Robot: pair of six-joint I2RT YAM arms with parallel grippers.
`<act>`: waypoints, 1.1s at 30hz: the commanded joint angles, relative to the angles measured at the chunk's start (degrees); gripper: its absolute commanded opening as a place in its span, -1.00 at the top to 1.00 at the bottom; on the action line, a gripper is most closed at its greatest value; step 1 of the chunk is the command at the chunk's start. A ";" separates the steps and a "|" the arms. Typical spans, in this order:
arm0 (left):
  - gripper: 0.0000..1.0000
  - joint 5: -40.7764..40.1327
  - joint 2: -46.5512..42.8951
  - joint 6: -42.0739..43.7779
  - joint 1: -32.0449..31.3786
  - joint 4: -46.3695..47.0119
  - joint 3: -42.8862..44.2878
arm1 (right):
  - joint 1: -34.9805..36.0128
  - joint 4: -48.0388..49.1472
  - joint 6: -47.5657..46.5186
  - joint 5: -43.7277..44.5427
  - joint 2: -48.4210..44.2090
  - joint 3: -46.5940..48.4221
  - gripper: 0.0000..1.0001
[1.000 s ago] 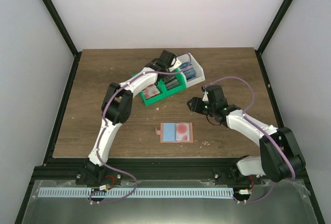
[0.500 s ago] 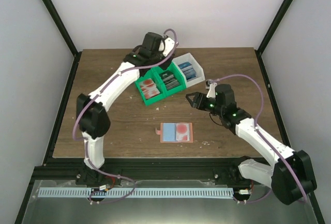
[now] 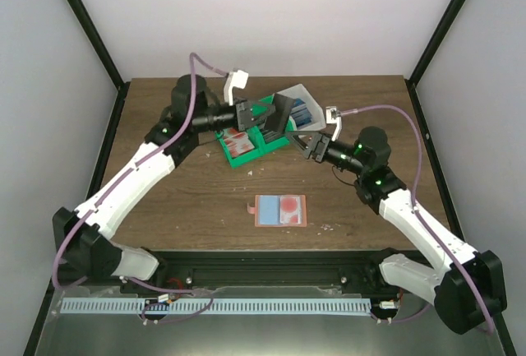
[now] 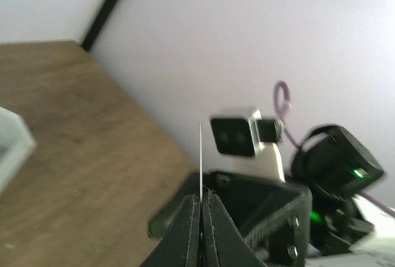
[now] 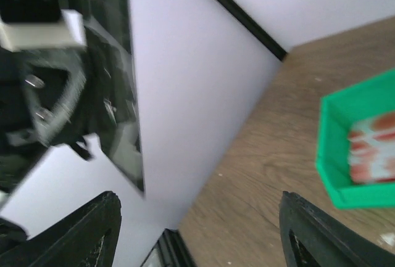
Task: Put the credit cards into the card holder
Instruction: Pick up the credit card from the storage box.
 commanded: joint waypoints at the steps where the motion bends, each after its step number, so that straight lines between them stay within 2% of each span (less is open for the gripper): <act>1: 1.00 13.97 -4.94 -22.86 0.17 18.90 -10.27 | -0.43 10.22 6.28 -8.48 -1.66 3.08 -0.42; 6: 1.00 17.26 -7.66 -33.59 0.11 32.17 -17.70 | -0.47 14.61 11.58 -12.70 -1.74 2.19 -0.34; 9: 1.00 17.74 -8.30 -35.86 0.09 35.29 -20.17 | -0.45 16.77 13.86 -14.75 -0.89 1.74 -0.07; 18: 1.00 17.48 -8.45 -35.87 0.09 35.32 -23.01 | -0.39 22.20 18.83 -17.54 1.91 -0.39 0.90; 20: 1.00 16.95 -8.64 -33.86 0.09 32.75 -23.47 | -0.41 20.00 17.90 -16.56 2.10 -0.90 0.99; 22: 0.78 14.99 -9.35 -28.80 0.09 26.04 -23.64 | -0.40 15.33 15.07 -15.01 1.70 -1.53 0.99; 25: 0.19 5.31 -11.44 -18.07 0.09 10.73 -24.20 | -0.39 6.76 9.62 -12.11 0.25 -3.32 0.99; 26: 0.06 2.06 -12.25 -15.43 0.09 7.01 -25.41 | -0.37 3.97 7.61 -11.13 -0.56 -4.31 0.99; 28: -0.08 -3.20 -13.67 -12.31 -0.06 2.76 -28.79 | -0.42 -1.76 4.31 -9.27 -1.80 -7.20 0.99; 31: -0.13 -7.58 -14.68 -10.52 -1.72 1.12 -34.56 | -0.42 -8.80 0.14 -7.10 -3.03 -11.38 0.99; 33: -0.14 -11.53 -14.52 -10.14 -5.08 0.90 -37.41 | -0.40 -11.40 -1.20 -6.51 -3.29 -14.16 0.99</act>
